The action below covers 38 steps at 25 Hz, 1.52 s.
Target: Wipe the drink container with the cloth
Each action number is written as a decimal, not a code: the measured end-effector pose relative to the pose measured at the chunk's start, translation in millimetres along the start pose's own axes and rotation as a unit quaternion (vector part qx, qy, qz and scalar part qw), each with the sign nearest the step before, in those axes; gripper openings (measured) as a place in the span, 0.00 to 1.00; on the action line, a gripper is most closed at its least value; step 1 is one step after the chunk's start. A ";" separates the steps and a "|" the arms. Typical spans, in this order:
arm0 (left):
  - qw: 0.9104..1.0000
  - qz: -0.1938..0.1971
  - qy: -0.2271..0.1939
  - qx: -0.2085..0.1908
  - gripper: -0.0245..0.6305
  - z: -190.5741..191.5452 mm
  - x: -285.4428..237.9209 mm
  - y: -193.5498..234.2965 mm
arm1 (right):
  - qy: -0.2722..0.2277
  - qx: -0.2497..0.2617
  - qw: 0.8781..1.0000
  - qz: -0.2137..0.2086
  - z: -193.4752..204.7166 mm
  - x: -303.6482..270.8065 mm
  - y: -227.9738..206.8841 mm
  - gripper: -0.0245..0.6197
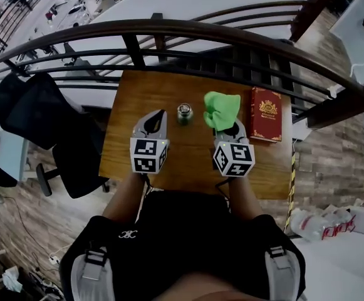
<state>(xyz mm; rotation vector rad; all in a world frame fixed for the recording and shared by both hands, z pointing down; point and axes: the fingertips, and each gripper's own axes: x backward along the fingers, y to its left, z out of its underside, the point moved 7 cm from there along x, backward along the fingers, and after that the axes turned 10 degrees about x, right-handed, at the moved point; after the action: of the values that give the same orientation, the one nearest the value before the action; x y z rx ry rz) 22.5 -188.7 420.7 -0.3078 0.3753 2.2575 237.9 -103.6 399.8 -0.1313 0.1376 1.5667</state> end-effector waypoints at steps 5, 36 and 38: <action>1.000 -0.014 0.025 -0.004 0.12 13.7 -19.1 -7.3 | 0.011 -0.002 1.000 -0.016 10.6 -7.5 -15.5 0.13; 0.983 0.032 0.178 0.007 0.52 109.4 -150.6 -15.2 | 0.103 0.002 0.993 -0.058 81.1 -34.3 -43.9 0.13; 0.982 0.037 0.185 0.000 0.52 111.4 -157.0 -16.5 | 0.107 -0.006 0.992 -0.061 83.7 -37.5 -45.4 0.13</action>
<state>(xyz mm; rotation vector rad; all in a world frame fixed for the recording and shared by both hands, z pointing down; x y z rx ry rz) 125.1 -245.6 574.2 -0.7287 0.5862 2.2707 283.7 -126.3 488.4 -0.3117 0.2840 1.4289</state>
